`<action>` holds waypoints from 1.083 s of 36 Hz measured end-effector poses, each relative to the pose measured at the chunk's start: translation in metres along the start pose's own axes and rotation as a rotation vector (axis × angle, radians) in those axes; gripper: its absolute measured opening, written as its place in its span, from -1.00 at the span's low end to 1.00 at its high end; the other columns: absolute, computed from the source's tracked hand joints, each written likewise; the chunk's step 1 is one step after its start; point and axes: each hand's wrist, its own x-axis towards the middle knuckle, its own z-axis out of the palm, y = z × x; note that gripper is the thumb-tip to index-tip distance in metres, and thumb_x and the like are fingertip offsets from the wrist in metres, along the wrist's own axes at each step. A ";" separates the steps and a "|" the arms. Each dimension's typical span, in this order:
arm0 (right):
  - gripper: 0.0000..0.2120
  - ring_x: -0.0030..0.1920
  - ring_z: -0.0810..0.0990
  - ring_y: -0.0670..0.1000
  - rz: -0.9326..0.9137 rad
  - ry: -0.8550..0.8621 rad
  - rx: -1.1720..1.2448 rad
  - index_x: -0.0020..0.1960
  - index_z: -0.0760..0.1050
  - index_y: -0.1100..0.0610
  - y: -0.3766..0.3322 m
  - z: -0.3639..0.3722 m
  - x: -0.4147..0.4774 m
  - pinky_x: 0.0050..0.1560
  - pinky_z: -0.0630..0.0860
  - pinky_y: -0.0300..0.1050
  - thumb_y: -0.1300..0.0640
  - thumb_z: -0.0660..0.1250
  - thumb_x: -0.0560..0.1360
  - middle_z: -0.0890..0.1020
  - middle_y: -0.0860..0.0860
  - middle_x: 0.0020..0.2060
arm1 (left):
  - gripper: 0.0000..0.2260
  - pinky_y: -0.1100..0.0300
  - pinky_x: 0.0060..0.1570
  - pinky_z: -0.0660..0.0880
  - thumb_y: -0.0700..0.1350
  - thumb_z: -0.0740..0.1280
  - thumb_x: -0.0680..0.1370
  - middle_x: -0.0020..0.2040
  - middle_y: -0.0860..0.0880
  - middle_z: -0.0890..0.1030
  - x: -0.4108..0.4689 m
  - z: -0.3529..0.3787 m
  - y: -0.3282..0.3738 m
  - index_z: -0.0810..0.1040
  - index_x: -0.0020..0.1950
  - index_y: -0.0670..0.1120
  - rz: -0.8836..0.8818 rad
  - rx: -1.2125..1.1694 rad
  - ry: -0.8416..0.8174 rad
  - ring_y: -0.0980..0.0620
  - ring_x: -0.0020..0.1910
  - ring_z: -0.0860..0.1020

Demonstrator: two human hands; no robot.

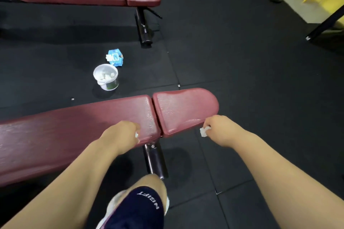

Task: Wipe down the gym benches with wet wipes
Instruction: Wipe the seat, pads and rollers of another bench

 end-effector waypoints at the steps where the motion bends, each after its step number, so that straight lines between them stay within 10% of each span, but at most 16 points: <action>1: -0.73 -0.01 0.60 0.16 0.010 0.006 0.007 0.08 0.57 0.26 0.012 -0.004 0.000 -0.09 0.51 -0.05 0.21 0.13 0.55 0.62 0.18 0.04 | -0.90 0.18 -0.15 0.43 -0.09 0.31 0.50 0.00 0.01 0.53 0.005 0.001 0.011 0.53 0.00 0.02 0.008 0.012 -0.006 -0.05 -0.07 0.53; 20: -0.75 -0.17 0.48 0.06 0.018 -0.008 -0.088 0.12 0.49 0.19 0.224 -0.136 0.121 -0.24 0.39 -0.15 0.07 0.15 0.60 0.58 0.11 0.04 | -0.82 0.11 -0.07 0.49 -0.28 0.19 0.48 0.01 -0.11 0.60 0.219 -0.003 0.218 0.54 -0.02 -0.11 0.016 0.103 -0.109 -0.11 -0.03 0.57; 28: -0.79 -0.26 0.42 -0.02 0.003 0.052 -0.060 0.10 0.41 0.11 0.312 -0.221 0.165 -0.34 0.34 -0.21 0.00 0.10 0.63 0.49 0.05 0.00 | -0.77 0.24 -0.44 0.28 -0.32 0.14 0.45 -0.08 -0.02 0.53 0.292 -0.056 0.311 0.51 -0.07 -0.06 0.000 0.046 -0.032 -0.05 -0.18 0.51; 39: -0.84 -0.03 0.43 0.09 -0.133 0.040 -0.209 0.16 0.33 0.11 0.400 -0.292 0.284 -0.22 0.36 -0.13 0.20 0.08 0.60 0.48 0.06 0.04 | -0.87 0.18 -0.14 0.44 -0.18 0.24 0.49 0.04 -0.03 0.56 0.395 -0.094 0.382 0.51 0.00 -0.03 -0.122 0.044 0.026 -0.07 -0.03 0.54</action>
